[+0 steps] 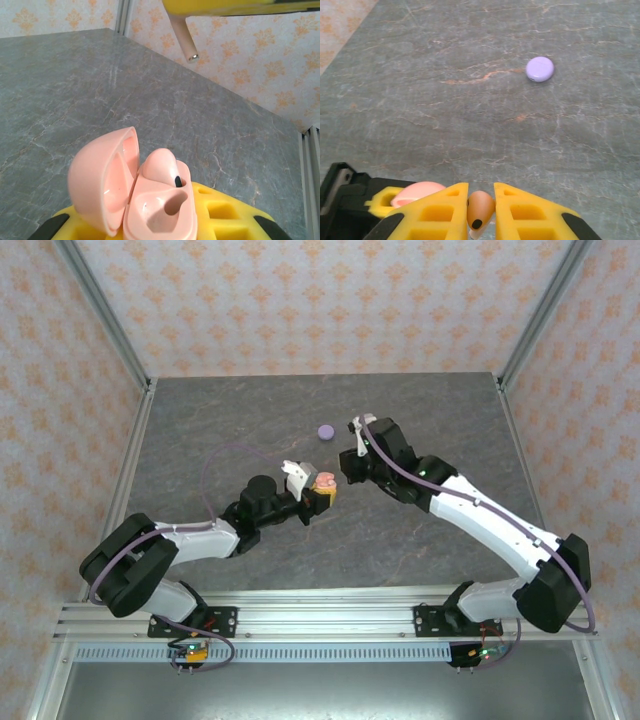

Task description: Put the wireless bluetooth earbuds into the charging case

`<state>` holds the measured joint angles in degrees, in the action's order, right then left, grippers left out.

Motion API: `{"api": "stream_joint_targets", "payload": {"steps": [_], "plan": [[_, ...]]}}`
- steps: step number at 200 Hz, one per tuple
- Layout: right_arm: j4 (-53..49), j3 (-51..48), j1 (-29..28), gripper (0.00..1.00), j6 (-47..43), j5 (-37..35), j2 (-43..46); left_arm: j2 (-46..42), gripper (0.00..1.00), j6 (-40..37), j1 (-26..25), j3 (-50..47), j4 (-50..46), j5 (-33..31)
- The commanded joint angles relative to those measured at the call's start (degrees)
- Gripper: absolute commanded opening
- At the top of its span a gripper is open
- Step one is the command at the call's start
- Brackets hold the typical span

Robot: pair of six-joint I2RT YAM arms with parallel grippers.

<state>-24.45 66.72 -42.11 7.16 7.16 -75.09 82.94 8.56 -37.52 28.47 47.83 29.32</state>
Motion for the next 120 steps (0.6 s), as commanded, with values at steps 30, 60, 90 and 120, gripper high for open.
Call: {"api": "stream_joint_targets", "payload": {"steps": [30,60,90,120], "plan": [[2.9,0.5,-3.1,0.18,-1.8,0.9,1.4,0.0,0.08,-1.8,-0.4,2.7,2.6,1.8],[3.2,0.7,-3.2,0.18,-1.7,2.1,1.4,-0.1,0.08,-1.3,-0.4,3.9,1.5,1.8],[3.3,0.6,-3.2,0.18,-1.7,2.4,1.5,0.4,0.08,-0.1,-0.4,5.6,0.0,2.6],[3.5,0.5,-3.2,0.18,-1.6,2.7,1.5,1.1,0.08,0.7,-0.3,6.8,-1.0,2.8]]}}
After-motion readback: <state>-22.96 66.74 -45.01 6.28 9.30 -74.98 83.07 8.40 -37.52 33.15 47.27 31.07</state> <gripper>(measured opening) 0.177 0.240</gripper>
